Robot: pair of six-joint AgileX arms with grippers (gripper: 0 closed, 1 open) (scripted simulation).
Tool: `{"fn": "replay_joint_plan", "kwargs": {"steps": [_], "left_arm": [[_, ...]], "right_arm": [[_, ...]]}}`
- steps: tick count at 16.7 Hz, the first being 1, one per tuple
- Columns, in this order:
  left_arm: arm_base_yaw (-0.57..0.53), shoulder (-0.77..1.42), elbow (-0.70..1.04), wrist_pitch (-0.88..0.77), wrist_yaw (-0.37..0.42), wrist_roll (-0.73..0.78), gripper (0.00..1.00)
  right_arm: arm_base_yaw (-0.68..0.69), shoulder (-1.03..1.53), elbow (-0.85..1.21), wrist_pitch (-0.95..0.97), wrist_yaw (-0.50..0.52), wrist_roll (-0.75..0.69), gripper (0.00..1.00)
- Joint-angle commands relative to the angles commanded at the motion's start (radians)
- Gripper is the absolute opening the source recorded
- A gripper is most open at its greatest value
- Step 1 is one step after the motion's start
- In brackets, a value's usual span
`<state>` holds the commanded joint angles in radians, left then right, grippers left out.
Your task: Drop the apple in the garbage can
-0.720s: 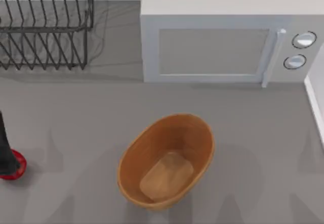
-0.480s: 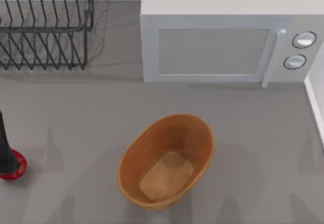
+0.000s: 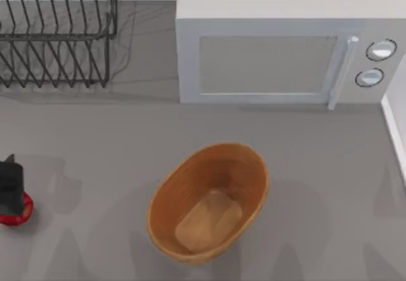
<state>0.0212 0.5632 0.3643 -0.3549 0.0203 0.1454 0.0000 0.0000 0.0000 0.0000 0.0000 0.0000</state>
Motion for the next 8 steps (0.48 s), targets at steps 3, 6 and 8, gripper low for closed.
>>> {"fn": "replay_joint_plan", "kwargs": {"steps": [3,6,8], "left_arm": [[0.009,0.296,0.155,-0.167,0.01,0.063,1.0],[0.018,0.564,0.301,-0.321,0.019,0.123,1.0],[0.023,0.704,0.39,-0.409,0.024,0.159,1.0]], "right_arm": [[0.0,0.0,0.0,0.0,0.0,0.0,1.0],[0.0,0.0,0.0,0.0,0.0,0.0,1.0],[0.0,0.0,0.0,0.0,0.0,0.0,1.0]]}}
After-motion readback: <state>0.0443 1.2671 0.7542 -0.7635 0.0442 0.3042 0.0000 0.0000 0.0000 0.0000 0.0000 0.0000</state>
